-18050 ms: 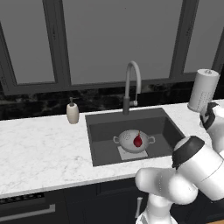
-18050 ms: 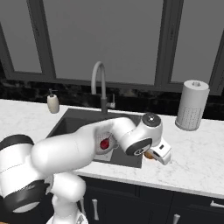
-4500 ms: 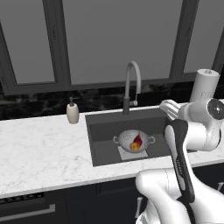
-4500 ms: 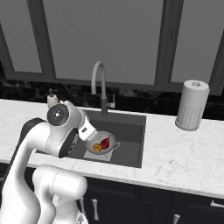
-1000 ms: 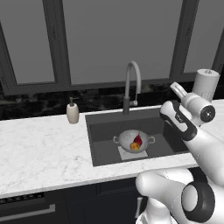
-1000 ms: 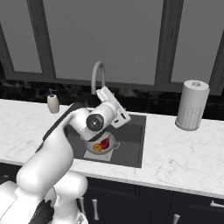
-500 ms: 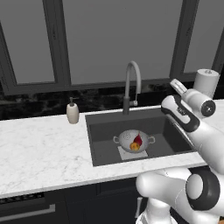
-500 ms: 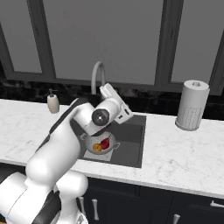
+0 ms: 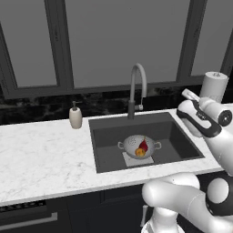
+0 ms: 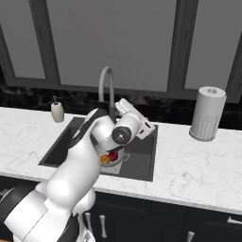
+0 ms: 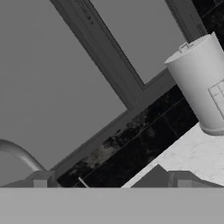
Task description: Put the colander in the sink, put the peach, pear in the colander, and turn on the sink faucet and pour water over the colander.
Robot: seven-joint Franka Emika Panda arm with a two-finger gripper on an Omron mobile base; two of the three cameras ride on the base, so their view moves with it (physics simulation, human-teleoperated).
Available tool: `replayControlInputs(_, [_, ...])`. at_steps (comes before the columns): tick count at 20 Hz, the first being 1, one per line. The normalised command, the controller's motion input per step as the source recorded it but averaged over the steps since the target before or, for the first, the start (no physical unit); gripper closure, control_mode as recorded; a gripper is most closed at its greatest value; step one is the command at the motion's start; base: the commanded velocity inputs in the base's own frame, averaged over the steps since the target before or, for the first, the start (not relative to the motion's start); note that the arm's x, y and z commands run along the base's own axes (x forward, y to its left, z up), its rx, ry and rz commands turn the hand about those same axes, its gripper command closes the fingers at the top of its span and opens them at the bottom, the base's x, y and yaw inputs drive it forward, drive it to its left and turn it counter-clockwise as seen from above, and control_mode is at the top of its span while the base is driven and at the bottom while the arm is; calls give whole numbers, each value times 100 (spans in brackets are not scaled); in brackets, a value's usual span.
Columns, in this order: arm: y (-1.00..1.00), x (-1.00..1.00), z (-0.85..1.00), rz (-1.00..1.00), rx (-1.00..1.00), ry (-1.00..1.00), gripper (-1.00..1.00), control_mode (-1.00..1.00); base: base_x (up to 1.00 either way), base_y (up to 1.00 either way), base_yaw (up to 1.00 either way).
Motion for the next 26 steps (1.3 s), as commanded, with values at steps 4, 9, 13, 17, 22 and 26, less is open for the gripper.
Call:
replayControlInputs(4, [0, 0, -1, 0, -23, 0, -100, -100, 0, 0, 0])
replayControlInputs(9, [0, -13, 1, 3, -20, 7, -100, -100, 0, 0, 0])
replayControlInputs(13, [0, -28, 14, 6, -14, 14, -100, -100, 0, 0, 0])
replayControlInputs(17, [0, -6, 29, 10, -6, 17, -100, -100, 0, 0, 0])
replayControlInputs(22, [0, -5, 10, 21, 0, 13, -100, -100, 0, 0, 0])
replayControlInputs(26, [23, -2, 1, 22, -3, 12, -100, -100, 0, 0, 0])
